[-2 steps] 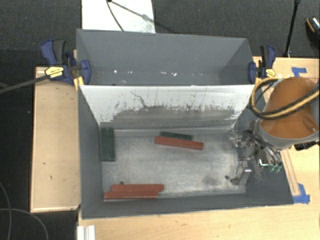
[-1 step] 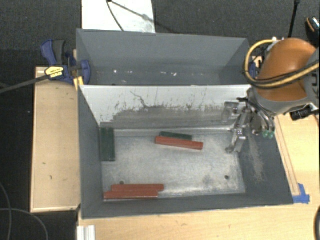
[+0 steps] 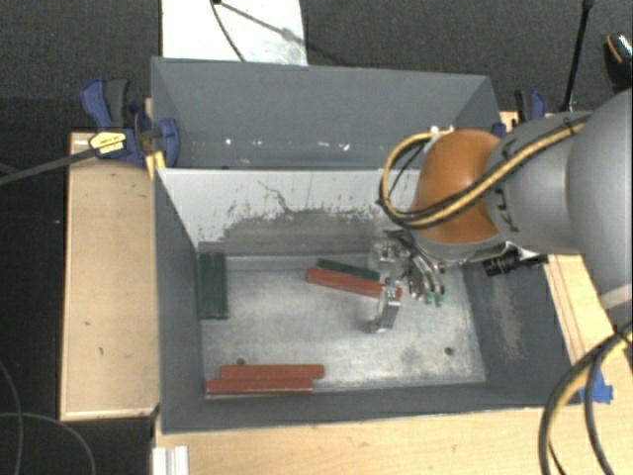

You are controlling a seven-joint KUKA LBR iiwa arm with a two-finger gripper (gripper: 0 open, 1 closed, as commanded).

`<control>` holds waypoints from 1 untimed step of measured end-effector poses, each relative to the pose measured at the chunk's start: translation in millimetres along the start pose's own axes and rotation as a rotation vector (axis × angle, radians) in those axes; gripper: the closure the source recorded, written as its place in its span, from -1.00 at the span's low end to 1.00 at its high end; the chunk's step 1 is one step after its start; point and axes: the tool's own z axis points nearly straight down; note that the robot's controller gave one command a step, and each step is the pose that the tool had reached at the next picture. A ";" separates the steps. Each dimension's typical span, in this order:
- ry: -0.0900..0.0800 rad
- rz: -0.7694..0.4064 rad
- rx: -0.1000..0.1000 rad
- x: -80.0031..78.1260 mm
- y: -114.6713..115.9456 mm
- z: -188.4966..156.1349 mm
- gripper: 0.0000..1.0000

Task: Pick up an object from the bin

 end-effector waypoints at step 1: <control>-0.007 0.001 0.003 -2.7 -4.0 -5.1 1.00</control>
Offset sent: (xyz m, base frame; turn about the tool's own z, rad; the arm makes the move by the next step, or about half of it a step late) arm 0.0000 0.0000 0.0000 0.0000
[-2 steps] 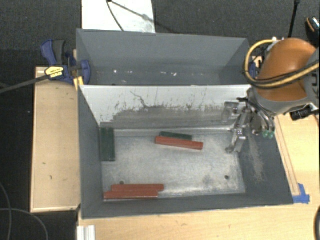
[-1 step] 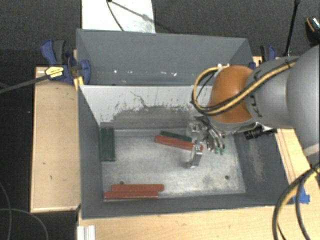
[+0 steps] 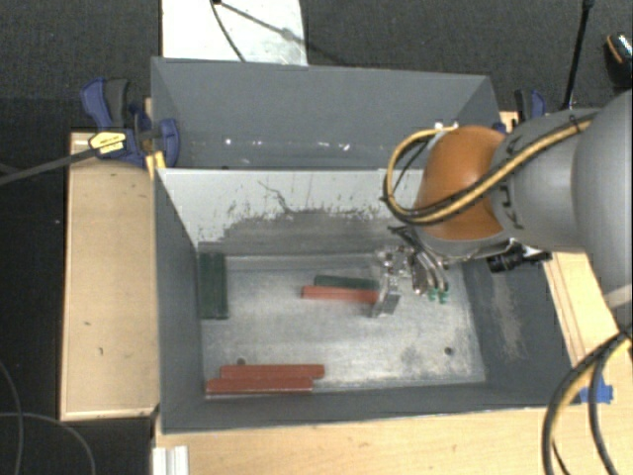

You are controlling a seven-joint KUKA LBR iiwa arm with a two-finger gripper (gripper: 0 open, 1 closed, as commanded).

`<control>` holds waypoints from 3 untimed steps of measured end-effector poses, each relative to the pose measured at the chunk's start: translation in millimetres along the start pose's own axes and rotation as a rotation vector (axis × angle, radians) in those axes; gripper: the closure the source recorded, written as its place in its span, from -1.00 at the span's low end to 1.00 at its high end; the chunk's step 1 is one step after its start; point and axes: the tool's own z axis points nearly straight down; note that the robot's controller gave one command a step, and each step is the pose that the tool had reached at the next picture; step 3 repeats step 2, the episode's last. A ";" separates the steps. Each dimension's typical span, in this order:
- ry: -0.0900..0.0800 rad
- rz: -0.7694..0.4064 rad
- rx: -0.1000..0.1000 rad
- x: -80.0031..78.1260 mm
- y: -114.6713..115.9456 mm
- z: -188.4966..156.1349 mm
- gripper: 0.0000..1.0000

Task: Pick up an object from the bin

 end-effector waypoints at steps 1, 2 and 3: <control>-0.008 -0.029 -0.001 0.8 8.8 -162.9 1.00; -0.010 -0.096 0.001 30.4 -5.2 -285.7 1.00; -0.010 -0.096 0.001 30.4 -5.2 -285.7 1.00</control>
Offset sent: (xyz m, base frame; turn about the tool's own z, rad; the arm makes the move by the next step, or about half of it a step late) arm -0.0027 0.0086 0.1578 -0.0220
